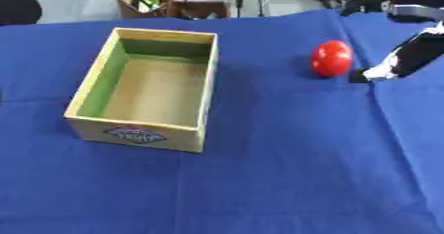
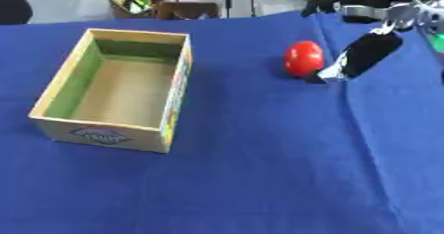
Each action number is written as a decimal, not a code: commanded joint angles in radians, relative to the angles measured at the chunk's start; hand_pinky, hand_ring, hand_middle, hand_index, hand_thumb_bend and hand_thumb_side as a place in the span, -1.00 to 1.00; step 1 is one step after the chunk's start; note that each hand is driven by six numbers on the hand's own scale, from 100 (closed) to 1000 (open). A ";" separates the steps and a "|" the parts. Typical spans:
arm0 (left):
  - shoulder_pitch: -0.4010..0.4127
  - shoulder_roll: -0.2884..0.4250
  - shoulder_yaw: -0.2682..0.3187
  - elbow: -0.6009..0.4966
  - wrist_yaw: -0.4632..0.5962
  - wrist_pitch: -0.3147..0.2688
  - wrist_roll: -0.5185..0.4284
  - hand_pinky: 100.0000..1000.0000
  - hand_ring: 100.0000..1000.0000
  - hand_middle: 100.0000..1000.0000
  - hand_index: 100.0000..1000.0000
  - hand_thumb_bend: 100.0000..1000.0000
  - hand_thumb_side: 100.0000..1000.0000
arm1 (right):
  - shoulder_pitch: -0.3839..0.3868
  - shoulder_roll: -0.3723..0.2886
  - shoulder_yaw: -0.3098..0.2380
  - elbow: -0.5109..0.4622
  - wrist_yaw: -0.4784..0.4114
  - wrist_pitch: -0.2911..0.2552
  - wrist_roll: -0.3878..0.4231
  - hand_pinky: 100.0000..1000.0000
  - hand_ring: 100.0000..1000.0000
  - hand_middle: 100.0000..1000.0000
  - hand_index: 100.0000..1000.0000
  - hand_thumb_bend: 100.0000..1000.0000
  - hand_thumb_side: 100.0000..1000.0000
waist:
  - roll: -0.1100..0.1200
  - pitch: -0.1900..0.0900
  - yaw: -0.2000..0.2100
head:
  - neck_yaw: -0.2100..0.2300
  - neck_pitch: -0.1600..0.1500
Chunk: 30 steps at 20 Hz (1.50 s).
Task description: Pick up objects on the table and place them in the box.
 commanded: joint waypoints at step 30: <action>-0.005 0.010 -0.017 -0.018 0.013 0.005 -0.023 -1.00 -0.68 -0.45 0.30 -1.00 0.40 | -0.221 0.102 0.019 0.550 0.167 -0.138 -0.101 0.51 0.83 1.00 1.00 -0.02 -0.13 | 0.000 0.004 0.038 | -0.032 -0.016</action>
